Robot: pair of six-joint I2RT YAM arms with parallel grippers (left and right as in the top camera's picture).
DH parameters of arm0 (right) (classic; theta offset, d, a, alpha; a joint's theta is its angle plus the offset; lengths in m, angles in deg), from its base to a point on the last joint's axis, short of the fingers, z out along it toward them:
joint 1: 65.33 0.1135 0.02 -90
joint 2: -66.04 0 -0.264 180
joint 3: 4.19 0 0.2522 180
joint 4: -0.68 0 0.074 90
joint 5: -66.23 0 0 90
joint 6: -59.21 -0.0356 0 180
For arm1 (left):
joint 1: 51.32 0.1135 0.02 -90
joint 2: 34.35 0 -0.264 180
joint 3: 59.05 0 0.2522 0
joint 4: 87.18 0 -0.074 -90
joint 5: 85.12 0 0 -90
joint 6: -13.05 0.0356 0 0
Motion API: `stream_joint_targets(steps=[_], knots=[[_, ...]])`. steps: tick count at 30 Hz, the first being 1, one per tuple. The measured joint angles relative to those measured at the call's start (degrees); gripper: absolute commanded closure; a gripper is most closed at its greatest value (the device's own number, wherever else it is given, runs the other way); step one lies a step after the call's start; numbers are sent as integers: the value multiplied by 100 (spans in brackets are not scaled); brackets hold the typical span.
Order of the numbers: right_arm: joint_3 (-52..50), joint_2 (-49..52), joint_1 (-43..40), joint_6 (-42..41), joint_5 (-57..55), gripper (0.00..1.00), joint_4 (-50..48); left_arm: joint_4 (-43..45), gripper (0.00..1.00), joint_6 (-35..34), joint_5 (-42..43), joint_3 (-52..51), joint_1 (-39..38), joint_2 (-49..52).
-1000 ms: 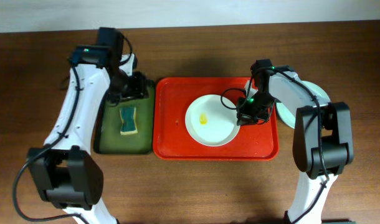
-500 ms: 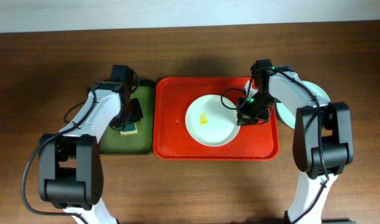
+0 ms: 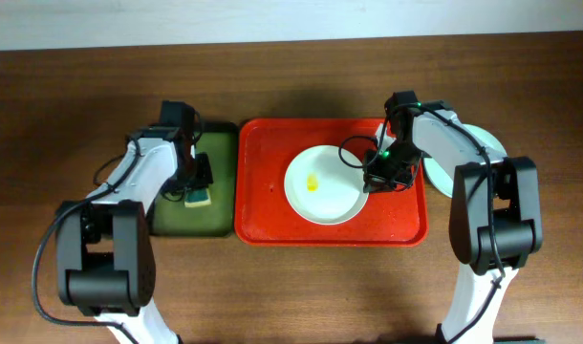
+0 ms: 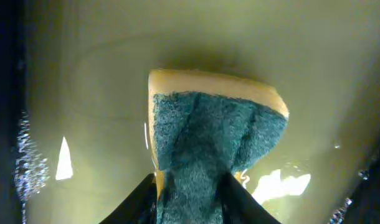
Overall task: Clean dirty plates on tray and stack at the side
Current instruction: 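Grasp the sponge from the green tray with the left gripper, then scrub the white plate with the sponge in the left gripper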
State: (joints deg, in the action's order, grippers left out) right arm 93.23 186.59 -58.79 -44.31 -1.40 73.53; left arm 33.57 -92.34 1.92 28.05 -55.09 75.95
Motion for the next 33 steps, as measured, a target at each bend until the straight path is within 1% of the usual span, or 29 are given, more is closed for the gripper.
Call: stream_joint_targets(steps=[1, 2, 3, 6, 7, 8, 9, 10, 11, 12, 13, 15, 16, 20, 25, 33], knots=[[0, 0, 0, -2, 0, 93, 0, 20, 84, 0, 22, 0, -2, 111], [0, 0, 0, 2, 0, 93, 0, 31, 96, 20, 31, 0, -7, 184], [0, 0, 0, 2, 0, 93, 0, 55, 100, 44, 98, 15, -17, 264], [0, 0, 0, 0, 0, 93, 0, -50, 100, 85, 120, 83, -33, 280], [0, 0, 0, 0, 0, 88, 0, -192, 100, 87, 118, 155, -33, 286], [0, 0, 0, 0, 0, 87, 0, -387, 100, 109, 101, 289, -33, 284], [0, 0, 0, 2, -13, 83, 0, -417, 100, 114, 103, 339, -33, 256], [0, 0, 0, -4, -20, 77, 2, -428, 100, 118, 101, 343, -33, 68], [0, 0, 0, 7, -22, 77, 0, -433, 100, 131, 96, 343, -33, -319], [0, 0, 0, -2, -22, 88, 2, -435, 100, 131, 57, 363, -33, -916], [0, 0, 0, 0, -22, 96, 11, -420, 100, 131, -9, 435, -33, -1460], [0, 0, 0, -24, -20, 96, 96, -417, 100, 131, -70, 468, -28, -2004], [0, 0, 0, -15, -15, 96, 175, -420, 100, 142, -70, 468, -28, -2070], [0, 0, 46, -17, 372, 96, 323, -442, 100, 385, -68, 468, -28, -2072], [-2, 0, 535, -17, 439, 96, 105, -450, 100, 389, -2, 468, -28, -2072], [-2, 0, 533, -22, 448, 96, 85, -470, 100, 389, -7, 468, -28, -2072]])
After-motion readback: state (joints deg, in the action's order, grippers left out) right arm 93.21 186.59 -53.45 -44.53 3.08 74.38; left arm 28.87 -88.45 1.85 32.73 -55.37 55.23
